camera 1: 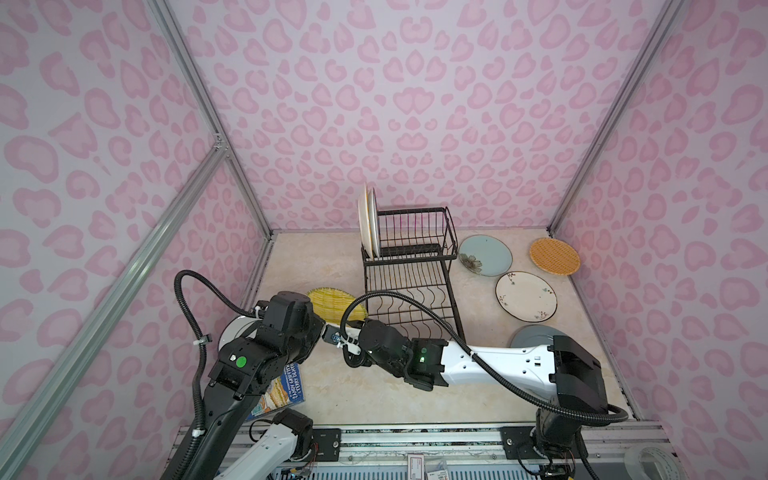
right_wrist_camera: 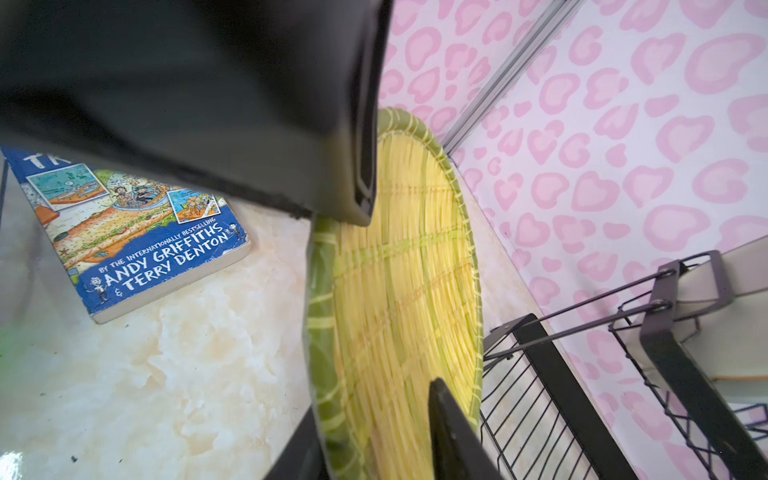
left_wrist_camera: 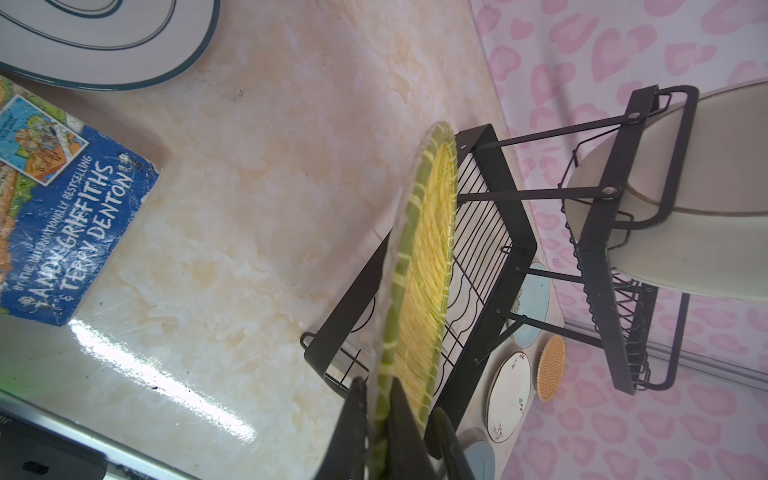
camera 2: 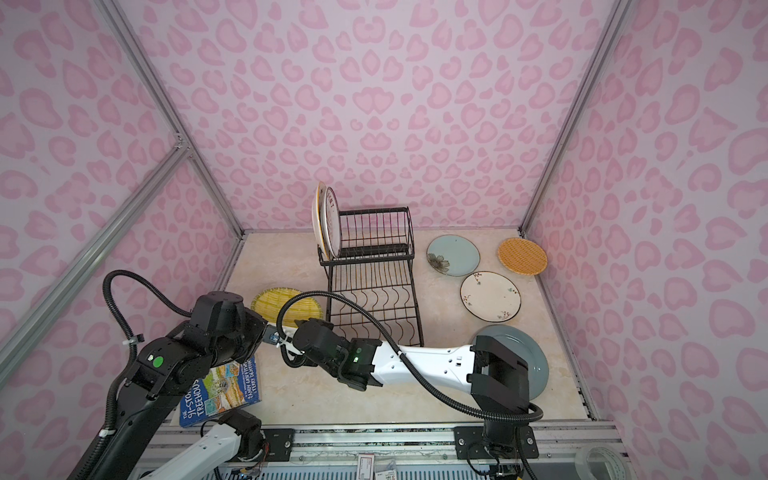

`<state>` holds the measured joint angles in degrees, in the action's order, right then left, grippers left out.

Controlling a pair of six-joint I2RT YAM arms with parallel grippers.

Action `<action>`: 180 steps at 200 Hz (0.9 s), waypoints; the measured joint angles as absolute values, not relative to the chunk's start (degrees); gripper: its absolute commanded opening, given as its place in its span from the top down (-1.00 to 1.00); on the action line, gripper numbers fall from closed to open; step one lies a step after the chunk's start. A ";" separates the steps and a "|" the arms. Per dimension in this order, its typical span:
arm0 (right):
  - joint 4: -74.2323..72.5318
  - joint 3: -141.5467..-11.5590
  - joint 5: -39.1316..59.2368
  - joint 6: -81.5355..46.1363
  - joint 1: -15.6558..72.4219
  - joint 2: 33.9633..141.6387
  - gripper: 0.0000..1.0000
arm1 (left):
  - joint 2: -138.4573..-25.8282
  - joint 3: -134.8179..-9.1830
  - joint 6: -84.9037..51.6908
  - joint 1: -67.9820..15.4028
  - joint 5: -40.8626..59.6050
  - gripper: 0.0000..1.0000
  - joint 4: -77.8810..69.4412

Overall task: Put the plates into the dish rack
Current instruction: 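Grasp the upright straw mat rim with the right gripper beside the left gripper, then open the left gripper and draw it back while the right gripper lifts the mat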

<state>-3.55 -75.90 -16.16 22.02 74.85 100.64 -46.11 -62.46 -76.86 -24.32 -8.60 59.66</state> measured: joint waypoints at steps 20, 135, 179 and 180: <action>-3.68 -75.46 -15.75 22.04 75.05 100.60 0.60 | -46.30 -62.41 -76.73 -24.34 -7.66 0.94 59.68; -6.00 -68.79 -13.52 23.24 74.61 95.33 1.00 | -46.76 -63.46 -75.26 -24.36 -5.02 -0.06 58.61; -6.07 -65.43 -14.39 21.32 74.19 90.85 1.00 | -44.99 -64.99 -72.10 -24.36 -5.45 -0.69 56.10; -6.09 -65.39 -14.41 21.26 74.19 90.76 1.00 | -44.93 -64.99 -72.03 -24.36 -5.45 -0.71 55.99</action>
